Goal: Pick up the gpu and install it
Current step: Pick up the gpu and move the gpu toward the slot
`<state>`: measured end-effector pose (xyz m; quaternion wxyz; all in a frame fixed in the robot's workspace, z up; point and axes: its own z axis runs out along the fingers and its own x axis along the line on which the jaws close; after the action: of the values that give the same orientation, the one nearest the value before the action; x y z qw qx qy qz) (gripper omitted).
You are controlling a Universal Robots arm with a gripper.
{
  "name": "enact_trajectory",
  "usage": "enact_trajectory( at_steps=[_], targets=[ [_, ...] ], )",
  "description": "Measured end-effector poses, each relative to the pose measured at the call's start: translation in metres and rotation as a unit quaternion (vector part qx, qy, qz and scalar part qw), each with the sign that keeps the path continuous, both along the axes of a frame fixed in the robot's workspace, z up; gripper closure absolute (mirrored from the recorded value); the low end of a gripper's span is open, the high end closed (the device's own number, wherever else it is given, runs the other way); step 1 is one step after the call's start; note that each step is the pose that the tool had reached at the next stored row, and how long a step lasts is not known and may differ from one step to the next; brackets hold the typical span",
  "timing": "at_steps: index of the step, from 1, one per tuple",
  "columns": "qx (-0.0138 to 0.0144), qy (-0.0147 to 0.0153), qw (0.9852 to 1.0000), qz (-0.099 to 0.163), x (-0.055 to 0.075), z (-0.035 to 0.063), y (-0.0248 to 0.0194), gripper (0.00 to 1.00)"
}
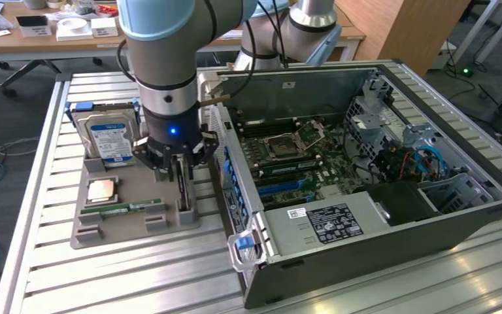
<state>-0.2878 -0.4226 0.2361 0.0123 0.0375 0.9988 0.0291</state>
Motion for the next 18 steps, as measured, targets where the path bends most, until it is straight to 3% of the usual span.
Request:
enact_trajectory(
  at_steps=[7,18],
  targets=[
    [0.0000,0.0000,1.0000,0.000,0.0000,-0.0054,0.0084,0.58],
    [0.0000,0.0000,1.0000,0.000,0.0001,-0.0056,0.0077,0.58]
  ],
)
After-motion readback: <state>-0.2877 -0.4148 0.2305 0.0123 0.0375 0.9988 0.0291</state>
